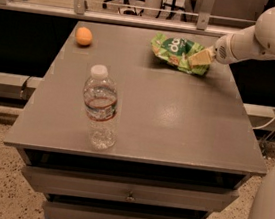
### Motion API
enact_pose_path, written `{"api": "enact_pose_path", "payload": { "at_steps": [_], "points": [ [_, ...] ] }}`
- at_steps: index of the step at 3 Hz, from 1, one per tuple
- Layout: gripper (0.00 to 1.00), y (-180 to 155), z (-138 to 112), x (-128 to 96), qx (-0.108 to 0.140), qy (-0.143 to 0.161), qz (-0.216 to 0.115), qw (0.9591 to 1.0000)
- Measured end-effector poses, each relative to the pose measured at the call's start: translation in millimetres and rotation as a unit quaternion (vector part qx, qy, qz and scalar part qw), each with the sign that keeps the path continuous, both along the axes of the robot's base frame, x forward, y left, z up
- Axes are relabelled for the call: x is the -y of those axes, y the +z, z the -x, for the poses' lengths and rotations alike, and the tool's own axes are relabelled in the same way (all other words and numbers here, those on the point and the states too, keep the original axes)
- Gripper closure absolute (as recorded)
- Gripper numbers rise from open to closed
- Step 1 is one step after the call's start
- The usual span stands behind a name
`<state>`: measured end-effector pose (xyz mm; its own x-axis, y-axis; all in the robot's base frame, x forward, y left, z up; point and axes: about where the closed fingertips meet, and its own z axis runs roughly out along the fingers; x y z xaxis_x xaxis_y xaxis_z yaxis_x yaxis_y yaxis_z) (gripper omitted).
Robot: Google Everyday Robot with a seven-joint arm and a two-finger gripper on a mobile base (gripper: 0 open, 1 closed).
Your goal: Move green rice chip bag near water bottle
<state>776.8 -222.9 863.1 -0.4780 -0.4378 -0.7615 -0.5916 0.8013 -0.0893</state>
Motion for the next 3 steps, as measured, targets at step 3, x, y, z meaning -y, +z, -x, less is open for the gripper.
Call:
{"api": "enact_pose_path", "payload": {
  "at_steps": [3],
  "points": [
    [1.00,40.0,102.0,-42.0,0.010,-0.011,0.043,0.9990]
  ]
}}
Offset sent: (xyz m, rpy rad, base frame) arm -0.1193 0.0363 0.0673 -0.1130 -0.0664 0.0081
